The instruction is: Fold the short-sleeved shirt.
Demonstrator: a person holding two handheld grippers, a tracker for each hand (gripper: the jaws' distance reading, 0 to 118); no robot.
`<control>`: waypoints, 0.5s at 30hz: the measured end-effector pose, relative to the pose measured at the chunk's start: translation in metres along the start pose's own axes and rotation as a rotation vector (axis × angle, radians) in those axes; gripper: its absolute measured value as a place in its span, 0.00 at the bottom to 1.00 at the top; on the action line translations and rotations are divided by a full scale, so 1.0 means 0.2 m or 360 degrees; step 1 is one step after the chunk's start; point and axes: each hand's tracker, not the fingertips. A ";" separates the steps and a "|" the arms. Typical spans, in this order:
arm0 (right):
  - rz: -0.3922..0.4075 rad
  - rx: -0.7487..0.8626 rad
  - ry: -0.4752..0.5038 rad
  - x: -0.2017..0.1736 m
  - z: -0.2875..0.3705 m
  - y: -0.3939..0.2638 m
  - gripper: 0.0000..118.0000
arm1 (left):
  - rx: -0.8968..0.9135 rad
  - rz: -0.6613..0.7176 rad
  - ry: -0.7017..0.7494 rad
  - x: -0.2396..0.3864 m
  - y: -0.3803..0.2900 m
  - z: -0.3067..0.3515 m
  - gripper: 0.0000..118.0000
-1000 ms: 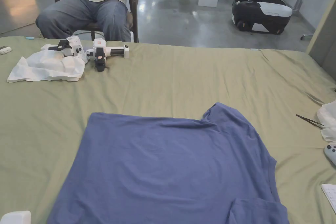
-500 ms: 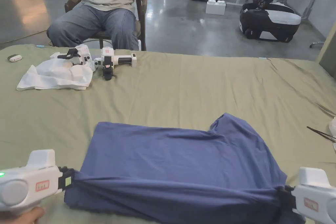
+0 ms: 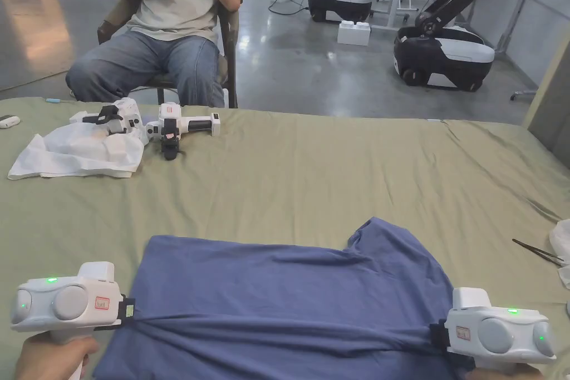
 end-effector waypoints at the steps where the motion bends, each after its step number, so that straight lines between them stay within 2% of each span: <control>1: 0.0022 0.0021 -0.0027 -0.01 0.01 0.00 0.27 | 0.0000 -0.0006 0.0008 -0.03 0.00 -0.03 0.07; 3: 0.0056 0.0132 -0.0090 -0.03 0.08 -0.01 0.40 | 0.0052 -0.0016 0.0025 -0.02 -0.01 0.01 0.24; 4: 0.0045 0.0224 -0.0083 -0.04 0.12 -0.02 0.45 | 0.0109 -0.0028 0.0037 -0.01 -0.01 0.04 0.39; 5: 0.0028 0.0312 -0.0076 -0.05 0.18 -0.02 0.47 | 0.0178 -0.0046 0.0020 0.00 -0.02 0.07 0.46; 6: 0.0005 0.0410 -0.0060 -0.07 0.23 -0.03 0.49 | 0.0249 -0.0064 -0.0010 0.02 -0.03 0.13 0.48; 12: -0.0011 0.0943 -0.0024 -0.25 0.59 -0.14 0.49 | 0.0732 -0.0137 -0.0056 0.13 -0.17 0.48 0.47; 13: -0.0014 0.1023 -0.0022 -0.28 0.64 -0.17 0.43 | 0.0809 -0.0145 -0.0066 0.15 -0.22 0.55 0.44; 14: -0.0013 0.1095 -0.0024 -0.31 0.69 -0.21 0.33 | 0.0880 -0.0162 -0.0069 0.17 -0.26 0.60 0.39; 15: 0.0000 0.1153 -0.0014 -0.34 0.73 -0.23 0.18 | 0.0935 -0.0179 -0.0049 0.18 -0.30 0.64 0.31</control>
